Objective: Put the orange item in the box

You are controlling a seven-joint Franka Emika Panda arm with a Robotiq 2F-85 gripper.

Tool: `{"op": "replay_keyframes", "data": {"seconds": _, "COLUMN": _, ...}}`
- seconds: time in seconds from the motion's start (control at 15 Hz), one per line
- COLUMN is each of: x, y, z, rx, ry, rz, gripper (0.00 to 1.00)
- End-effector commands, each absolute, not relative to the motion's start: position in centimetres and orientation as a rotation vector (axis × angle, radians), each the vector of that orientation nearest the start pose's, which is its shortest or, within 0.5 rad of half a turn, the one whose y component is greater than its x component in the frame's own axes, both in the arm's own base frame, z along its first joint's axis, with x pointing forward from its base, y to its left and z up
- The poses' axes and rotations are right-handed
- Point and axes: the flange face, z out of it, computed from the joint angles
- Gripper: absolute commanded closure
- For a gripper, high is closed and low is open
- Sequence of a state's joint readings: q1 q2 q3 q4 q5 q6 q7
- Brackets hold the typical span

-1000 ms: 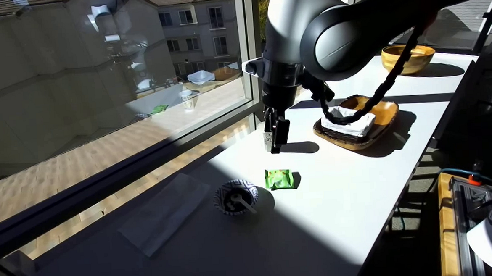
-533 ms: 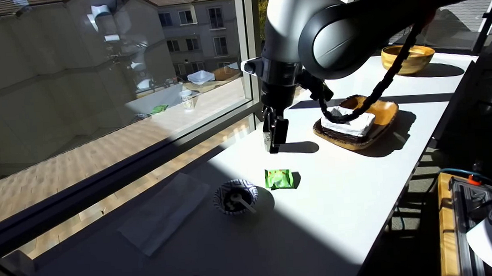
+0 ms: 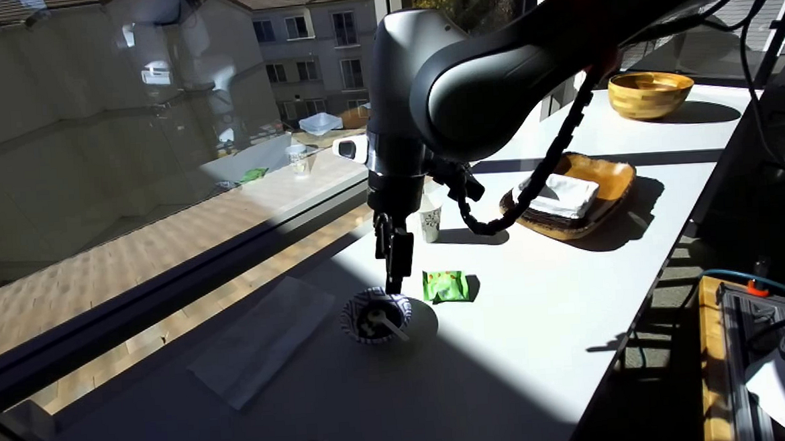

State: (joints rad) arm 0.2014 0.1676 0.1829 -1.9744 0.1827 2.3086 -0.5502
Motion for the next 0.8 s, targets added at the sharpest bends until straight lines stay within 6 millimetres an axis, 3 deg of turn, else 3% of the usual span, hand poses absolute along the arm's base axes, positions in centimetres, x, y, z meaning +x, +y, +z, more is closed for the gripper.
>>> {"op": "replay_keyframes", "data": {"seconds": 0.0, "x": 58.4, "y": 27.4, "z": 37.2, "rx": -2.674, "ry": -1.141, "rz": -0.251, "gripper": 0.00}}
{"op": "replay_keyframes", "data": {"seconds": 0.6, "x": 62.7, "y": 33.6, "z": 29.3, "rx": -2.636, "ry": -0.958, "rz": -0.269, "gripper": 0.00}}
{"op": "replay_keyframes", "data": {"seconds": 0.67, "x": 63.1, "y": 34.2, "z": 28.8, "rx": -2.628, "ry": -0.950, "rz": -0.243, "gripper": 0.00}}
{"op": "replay_keyframes", "data": {"seconds": 0.73, "x": 61.8, "y": 32.9, "z": 30.1, "rx": -2.644, "ry": -0.999, "rz": -0.273, "gripper": 0.00}}
